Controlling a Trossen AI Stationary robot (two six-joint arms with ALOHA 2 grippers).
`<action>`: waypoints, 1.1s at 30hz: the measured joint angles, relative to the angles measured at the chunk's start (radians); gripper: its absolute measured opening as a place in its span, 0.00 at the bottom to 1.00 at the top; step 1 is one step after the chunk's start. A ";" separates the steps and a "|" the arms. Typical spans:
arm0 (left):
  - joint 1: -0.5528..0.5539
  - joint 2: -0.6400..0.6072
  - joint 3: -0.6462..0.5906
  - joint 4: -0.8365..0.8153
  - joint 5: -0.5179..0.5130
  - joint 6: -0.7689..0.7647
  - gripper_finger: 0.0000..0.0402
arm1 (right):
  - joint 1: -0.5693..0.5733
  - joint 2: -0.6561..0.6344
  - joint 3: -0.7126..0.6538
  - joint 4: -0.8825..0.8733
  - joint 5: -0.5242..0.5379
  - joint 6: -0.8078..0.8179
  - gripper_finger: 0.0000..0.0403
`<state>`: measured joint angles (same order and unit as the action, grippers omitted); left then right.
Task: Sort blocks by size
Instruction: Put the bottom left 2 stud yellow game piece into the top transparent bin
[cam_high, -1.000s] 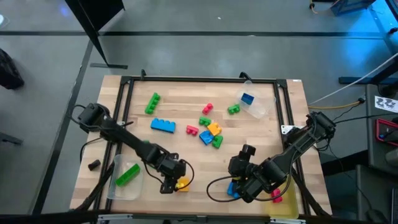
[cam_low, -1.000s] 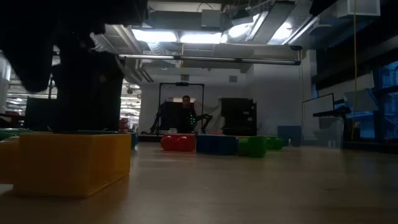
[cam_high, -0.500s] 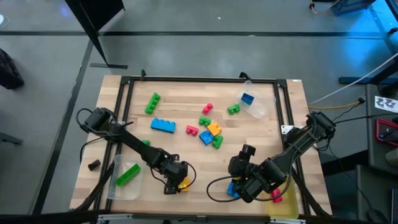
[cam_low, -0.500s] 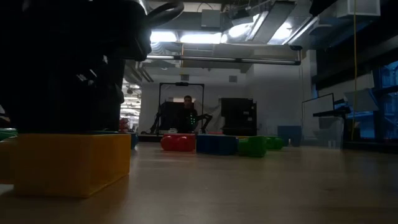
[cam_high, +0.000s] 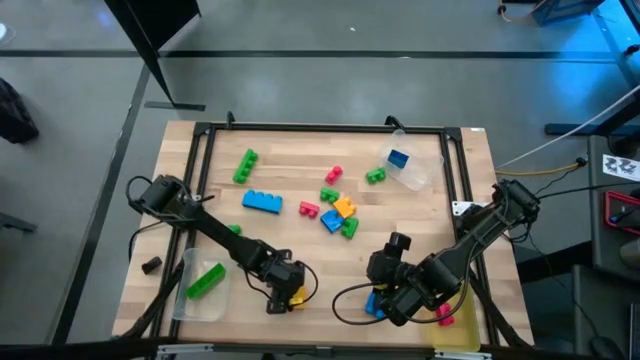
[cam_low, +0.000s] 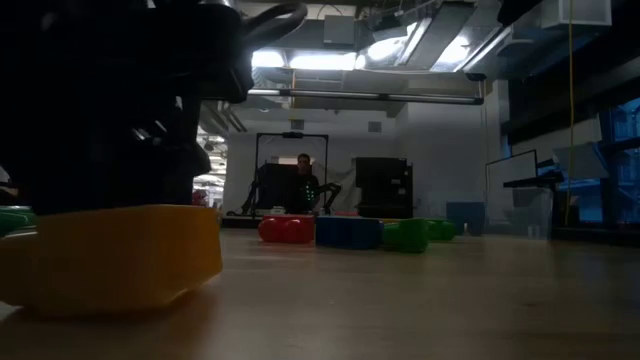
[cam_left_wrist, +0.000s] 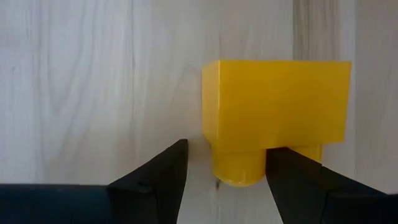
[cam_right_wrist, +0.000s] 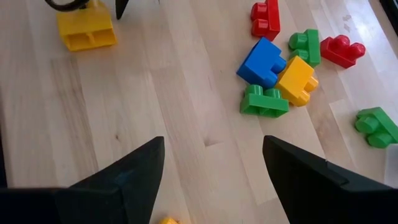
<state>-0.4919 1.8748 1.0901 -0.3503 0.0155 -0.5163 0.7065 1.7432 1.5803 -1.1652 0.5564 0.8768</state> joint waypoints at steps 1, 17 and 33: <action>0.000 0.001 0.000 0.003 0.000 0.000 0.49 | 0.000 0.000 0.000 0.002 0.000 0.000 0.68; 0.131 -0.005 0.035 0.044 0.016 0.060 0.22 | -0.007 0.000 0.000 0.008 -0.015 0.117 0.68; 0.413 -0.005 0.221 0.050 -0.066 0.427 0.23 | -0.018 -0.293 0.000 -0.360 0.130 0.264 0.68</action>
<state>-0.0787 1.8698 1.3109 -0.3003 -0.0504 -0.0889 0.6884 1.4503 1.5803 -1.5247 0.6868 1.1404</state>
